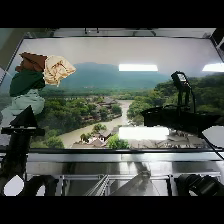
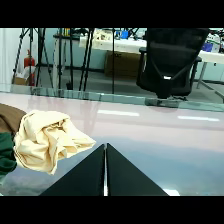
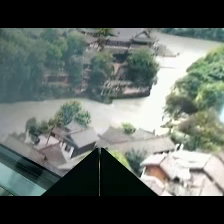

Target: Fold the shirts.

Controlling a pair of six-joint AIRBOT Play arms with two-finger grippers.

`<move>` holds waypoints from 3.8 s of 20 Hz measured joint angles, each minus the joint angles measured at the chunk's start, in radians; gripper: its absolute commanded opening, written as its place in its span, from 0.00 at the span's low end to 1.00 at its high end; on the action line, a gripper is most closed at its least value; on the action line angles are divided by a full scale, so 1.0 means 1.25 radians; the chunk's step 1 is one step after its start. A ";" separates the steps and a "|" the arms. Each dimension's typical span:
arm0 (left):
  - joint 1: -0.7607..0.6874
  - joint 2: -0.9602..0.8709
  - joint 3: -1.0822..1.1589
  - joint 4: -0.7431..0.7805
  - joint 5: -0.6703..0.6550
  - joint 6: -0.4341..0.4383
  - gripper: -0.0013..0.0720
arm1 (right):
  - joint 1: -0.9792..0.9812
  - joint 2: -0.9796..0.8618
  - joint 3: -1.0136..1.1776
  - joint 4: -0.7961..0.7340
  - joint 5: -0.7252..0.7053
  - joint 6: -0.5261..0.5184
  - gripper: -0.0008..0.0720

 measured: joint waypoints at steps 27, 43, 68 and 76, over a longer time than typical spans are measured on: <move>0.038 -0.021 0.088 -0.015 -0.083 0.010 0.04 | 0.000 0.000 0.000 0.019 -0.017 0.002 0.04; 0.496 -1.061 1.102 -0.217 -1.141 0.096 0.03 | -0.161 -0.020 0.035 0.034 -0.096 -0.006 0.04; 0.227 -1.805 1.634 0.280 -0.798 -0.050 0.07 | -0.168 -0.111 0.035 -0.054 -0.137 -0.007 0.62; 0.153 -1.666 1.635 0.159 -0.871 -0.029 0.04 | -0.172 -0.111 0.035 -0.054 -0.138 -0.007 0.61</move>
